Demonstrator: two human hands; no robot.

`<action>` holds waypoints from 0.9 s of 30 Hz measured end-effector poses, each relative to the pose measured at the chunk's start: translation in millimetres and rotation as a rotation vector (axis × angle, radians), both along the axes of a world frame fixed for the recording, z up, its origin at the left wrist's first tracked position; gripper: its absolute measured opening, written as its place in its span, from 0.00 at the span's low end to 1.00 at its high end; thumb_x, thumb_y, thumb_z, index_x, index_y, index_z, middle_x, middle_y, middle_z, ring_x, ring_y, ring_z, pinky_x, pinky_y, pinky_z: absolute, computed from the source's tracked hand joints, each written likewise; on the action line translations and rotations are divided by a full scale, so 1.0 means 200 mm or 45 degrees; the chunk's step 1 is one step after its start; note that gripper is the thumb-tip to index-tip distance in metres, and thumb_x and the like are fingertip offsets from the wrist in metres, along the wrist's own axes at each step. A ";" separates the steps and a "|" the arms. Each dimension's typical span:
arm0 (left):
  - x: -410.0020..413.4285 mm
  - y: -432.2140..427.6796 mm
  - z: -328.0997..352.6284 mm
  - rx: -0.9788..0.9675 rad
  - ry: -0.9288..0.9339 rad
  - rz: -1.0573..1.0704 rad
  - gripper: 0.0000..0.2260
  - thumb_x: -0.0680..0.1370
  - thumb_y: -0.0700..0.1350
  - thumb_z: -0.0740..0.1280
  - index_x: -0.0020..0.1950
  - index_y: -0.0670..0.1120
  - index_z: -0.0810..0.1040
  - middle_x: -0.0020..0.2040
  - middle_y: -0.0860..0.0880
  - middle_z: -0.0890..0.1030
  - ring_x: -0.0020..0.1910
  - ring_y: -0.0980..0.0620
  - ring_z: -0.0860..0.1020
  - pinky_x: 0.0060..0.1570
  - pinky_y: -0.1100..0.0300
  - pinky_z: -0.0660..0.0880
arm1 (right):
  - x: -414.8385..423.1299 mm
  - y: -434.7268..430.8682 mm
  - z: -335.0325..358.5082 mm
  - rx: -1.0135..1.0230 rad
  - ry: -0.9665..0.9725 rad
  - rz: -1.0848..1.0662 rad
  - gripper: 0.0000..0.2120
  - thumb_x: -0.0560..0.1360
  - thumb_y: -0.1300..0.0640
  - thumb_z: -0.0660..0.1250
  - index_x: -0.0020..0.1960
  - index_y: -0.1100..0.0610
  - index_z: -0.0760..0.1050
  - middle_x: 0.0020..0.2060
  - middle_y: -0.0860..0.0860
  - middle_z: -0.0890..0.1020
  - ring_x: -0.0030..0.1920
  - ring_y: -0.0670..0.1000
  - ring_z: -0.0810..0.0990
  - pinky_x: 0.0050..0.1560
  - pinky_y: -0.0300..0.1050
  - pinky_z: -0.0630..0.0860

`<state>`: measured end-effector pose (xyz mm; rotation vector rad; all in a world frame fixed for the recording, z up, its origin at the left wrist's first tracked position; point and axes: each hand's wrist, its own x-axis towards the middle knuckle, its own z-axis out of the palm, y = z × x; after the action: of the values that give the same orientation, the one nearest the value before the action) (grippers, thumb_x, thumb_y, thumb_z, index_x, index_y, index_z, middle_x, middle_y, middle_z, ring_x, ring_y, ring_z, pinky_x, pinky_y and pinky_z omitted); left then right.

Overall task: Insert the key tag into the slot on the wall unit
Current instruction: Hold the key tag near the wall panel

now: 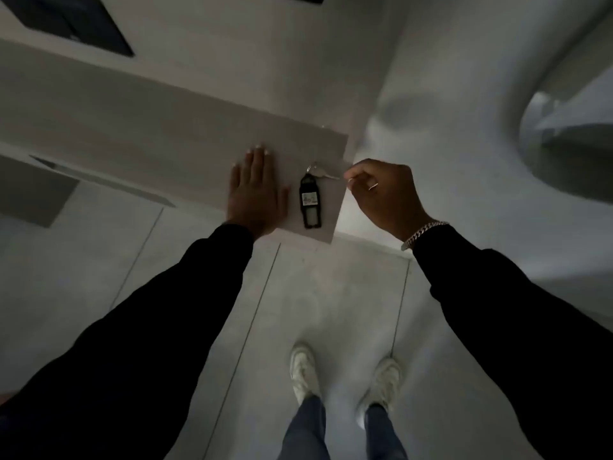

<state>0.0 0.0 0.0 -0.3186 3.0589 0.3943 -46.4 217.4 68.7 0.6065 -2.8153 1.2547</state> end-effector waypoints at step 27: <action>-0.04 -0.04 -0.06 -0.145 0.065 -0.022 0.36 0.80 0.61 0.46 0.81 0.39 0.52 0.82 0.39 0.53 0.82 0.41 0.51 0.81 0.38 0.50 | -0.14 -0.23 -0.05 -0.252 -1.085 -0.244 0.05 0.68 0.62 0.77 0.41 0.62 0.82 0.32 0.56 0.81 0.28 0.48 0.78 0.32 0.38 0.81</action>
<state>-9.0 -7.7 -12.7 -0.2903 3.1382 0.2311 -74.9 171.7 59.2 -0.2927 -3.1348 2.0915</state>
